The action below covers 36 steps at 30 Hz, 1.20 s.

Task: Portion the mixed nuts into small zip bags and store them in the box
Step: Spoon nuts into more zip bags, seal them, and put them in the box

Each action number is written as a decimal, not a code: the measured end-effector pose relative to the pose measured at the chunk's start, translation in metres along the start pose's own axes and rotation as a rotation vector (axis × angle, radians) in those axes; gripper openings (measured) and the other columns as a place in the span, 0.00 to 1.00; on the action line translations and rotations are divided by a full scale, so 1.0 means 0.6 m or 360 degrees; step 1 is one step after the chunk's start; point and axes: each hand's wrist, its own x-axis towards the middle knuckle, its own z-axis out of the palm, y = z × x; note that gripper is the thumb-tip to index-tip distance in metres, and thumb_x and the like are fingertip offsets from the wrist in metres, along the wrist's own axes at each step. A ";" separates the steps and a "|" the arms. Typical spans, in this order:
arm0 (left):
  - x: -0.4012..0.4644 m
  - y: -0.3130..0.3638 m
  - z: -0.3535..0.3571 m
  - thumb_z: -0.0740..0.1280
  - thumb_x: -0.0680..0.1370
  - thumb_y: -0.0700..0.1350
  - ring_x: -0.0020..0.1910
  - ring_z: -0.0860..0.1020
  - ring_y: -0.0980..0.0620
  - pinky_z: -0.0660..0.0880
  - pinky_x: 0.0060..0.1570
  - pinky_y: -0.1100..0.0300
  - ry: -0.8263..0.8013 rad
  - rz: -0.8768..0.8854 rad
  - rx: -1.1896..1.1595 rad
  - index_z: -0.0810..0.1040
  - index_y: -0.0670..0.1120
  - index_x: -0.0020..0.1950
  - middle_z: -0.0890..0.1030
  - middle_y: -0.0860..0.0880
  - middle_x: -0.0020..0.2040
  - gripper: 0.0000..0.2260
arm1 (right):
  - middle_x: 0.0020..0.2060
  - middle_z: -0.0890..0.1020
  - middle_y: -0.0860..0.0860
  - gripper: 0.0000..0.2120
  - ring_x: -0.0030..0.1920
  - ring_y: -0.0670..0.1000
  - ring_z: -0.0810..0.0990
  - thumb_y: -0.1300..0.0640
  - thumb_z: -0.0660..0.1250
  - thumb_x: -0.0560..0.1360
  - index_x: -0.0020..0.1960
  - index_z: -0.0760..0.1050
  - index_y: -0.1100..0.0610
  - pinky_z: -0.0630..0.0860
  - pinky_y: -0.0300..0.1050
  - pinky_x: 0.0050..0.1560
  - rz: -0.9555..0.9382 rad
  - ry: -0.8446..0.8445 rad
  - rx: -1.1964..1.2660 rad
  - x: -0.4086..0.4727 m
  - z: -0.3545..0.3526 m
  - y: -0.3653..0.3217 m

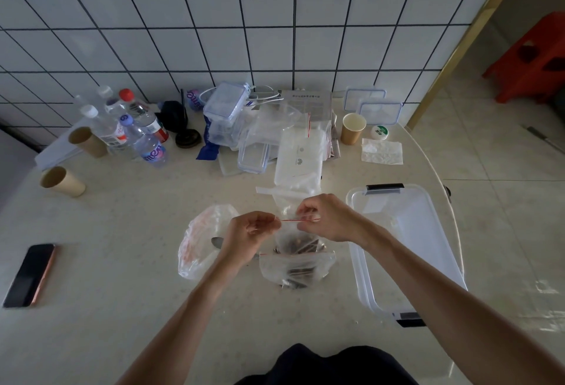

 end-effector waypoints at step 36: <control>0.005 -0.019 0.020 0.74 0.80 0.50 0.46 0.83 0.62 0.77 0.49 0.66 -0.0058 0.0005 0.0095 0.86 0.55 0.46 0.87 0.59 0.45 0.03 | 0.49 0.87 0.51 0.07 0.50 0.53 0.84 0.56 0.69 0.80 0.52 0.85 0.56 0.81 0.53 0.54 -0.0095 0.0153 -0.0222 0.005 0.035 -0.037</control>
